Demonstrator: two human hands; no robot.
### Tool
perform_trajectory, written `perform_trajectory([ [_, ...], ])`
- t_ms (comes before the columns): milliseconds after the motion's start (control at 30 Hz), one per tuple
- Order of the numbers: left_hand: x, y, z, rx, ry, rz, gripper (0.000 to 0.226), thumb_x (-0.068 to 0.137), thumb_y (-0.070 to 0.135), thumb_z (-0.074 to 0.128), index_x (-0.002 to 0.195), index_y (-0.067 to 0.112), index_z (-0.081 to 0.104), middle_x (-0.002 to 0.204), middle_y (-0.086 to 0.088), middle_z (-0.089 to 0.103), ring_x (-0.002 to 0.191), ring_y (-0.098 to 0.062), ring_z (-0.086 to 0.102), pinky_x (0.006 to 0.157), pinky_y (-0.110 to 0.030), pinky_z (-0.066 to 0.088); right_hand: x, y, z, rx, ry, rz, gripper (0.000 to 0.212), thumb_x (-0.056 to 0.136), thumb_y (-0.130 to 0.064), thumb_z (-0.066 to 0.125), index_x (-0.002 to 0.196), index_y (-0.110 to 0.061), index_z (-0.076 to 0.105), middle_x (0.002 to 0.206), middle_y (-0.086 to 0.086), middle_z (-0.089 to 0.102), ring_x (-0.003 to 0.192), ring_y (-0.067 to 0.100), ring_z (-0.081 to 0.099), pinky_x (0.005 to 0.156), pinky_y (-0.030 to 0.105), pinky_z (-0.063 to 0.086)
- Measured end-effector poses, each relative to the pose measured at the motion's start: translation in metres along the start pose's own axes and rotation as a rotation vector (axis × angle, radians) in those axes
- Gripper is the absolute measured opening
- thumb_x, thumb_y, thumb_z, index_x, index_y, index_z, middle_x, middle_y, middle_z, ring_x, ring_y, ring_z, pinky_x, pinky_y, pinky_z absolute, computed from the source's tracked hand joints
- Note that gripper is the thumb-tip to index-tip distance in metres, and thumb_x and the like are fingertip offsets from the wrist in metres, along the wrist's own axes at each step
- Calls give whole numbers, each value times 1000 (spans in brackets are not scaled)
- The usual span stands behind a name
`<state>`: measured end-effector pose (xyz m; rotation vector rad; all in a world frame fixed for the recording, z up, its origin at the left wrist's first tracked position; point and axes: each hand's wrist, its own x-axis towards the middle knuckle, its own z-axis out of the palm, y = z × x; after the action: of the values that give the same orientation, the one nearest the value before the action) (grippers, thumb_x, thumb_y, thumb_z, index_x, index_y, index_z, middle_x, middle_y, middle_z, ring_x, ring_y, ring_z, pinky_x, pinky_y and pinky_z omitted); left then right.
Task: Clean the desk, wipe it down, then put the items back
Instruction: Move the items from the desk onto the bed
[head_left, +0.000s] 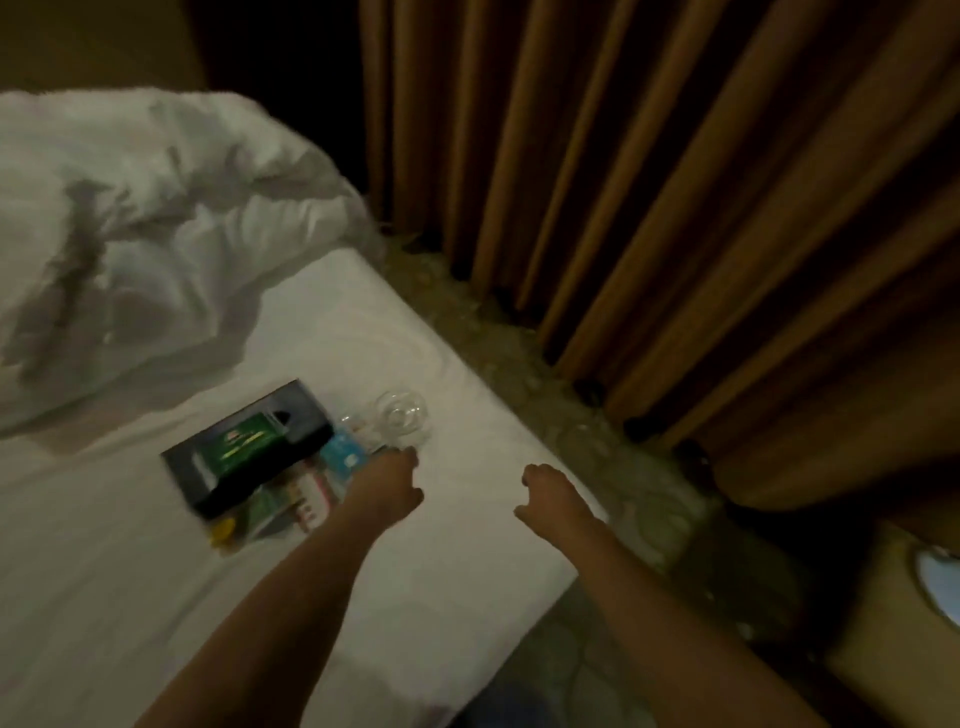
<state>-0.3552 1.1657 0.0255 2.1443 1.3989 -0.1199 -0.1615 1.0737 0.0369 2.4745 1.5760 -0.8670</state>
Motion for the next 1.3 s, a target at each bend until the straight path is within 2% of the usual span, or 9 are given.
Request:
perform_trajectory([
  [200, -34, 196, 52, 74, -138, 377, 44, 89, 23, 56, 130, 12, 48, 129, -6, 51, 118, -21, 50, 98, -28, 40, -99, 157, -33, 143, 121, 244, 43, 99, -24, 44, 137, -4, 42, 144, 13, 42, 131, 27, 41, 108, 31, 29],
  [333, -74, 330, 103, 112, -252, 581, 26, 91, 21, 54, 112, 7, 62, 114, -10, 62, 105, -24, 58, 92, -29, 45, -194, 275, -42, 193, 202, 367, 41, 97, -19, 46, 136, -6, 43, 141, 13, 44, 129, 26, 43, 104, 30, 33],
  [433, -111, 418, 146, 149, -263, 730, 41, 79, 36, 56, 107, 6, 64, 109, -10, 64, 101, -25, 61, 85, -29, 47, -269, 360, -38, 221, 255, 504, 43, 96, -17, 48, 136, -7, 40, 139, 13, 43, 126, 27, 43, 101, 32, 36],
  [567, -179, 513, 200, 246, -324, 878, 34, 85, 22, 59, 117, 10, 54, 119, -9, 53, 105, -23, 53, 83, -28, 43, -374, 444, -21, 261, 310, 686, 46, 95, -23, 51, 136, -6, 39, 137, 14, 44, 125, 29, 42, 99, 33, 37],
  [733, -247, 599, 266, 357, -396, 1040, 40, 88, 25, 53, 126, 14, 50, 125, -9, 52, 110, -25, 53, 89, -32, 46, -476, 512, 17, 369, 326, 884, 36, 86, -17, 58, 119, -4, 52, 123, 17, 54, 115, 32, 52, 90, 36, 45],
  [833, -281, 639, 301, 441, -429, 1175, 44, 89, 23, 52, 132, 16, 46, 132, -8, 51, 115, -25, 52, 91, -31, 44, -532, 532, 34, 444, 357, 981, 33, 88, -18, 59, 118, -4, 53, 121, 16, 53, 113, 34, 51, 90, 38, 44],
  [1100, -367, 748, 386, 597, -508, 1576, 34, 86, 26, 58, 118, 16, 52, 120, -6, 53, 110, -23, 53, 85, -30, 44, -634, 597, 91, 622, 369, 1290, 29, 87, -15, 61, 114, -9, 53, 118, 11, 56, 103, 28, 56, 79, 33, 47],
  [1200, -397, 794, 414, 642, -556, 1726, 38, 86, 26, 58, 122, 17, 48, 120, -4, 49, 108, -22, 52, 86, -33, 46, -659, 629, 98, 641, 361, 1379, 36, 89, -17, 59, 122, -5, 51, 125, 15, 54, 112, 32, 53, 85, 36, 46],
  [1300, -419, 832, 433, 654, -596, 1811, 40, 88, 26, 57, 126, 16, 48, 125, -4, 49, 109, -20, 52, 86, -32, 48, -677, 662, 96, 663, 360, 1455, 35, 91, -18, 58, 121, -4, 51, 124, 15, 53, 111, 32, 53, 89, 40, 47],
])
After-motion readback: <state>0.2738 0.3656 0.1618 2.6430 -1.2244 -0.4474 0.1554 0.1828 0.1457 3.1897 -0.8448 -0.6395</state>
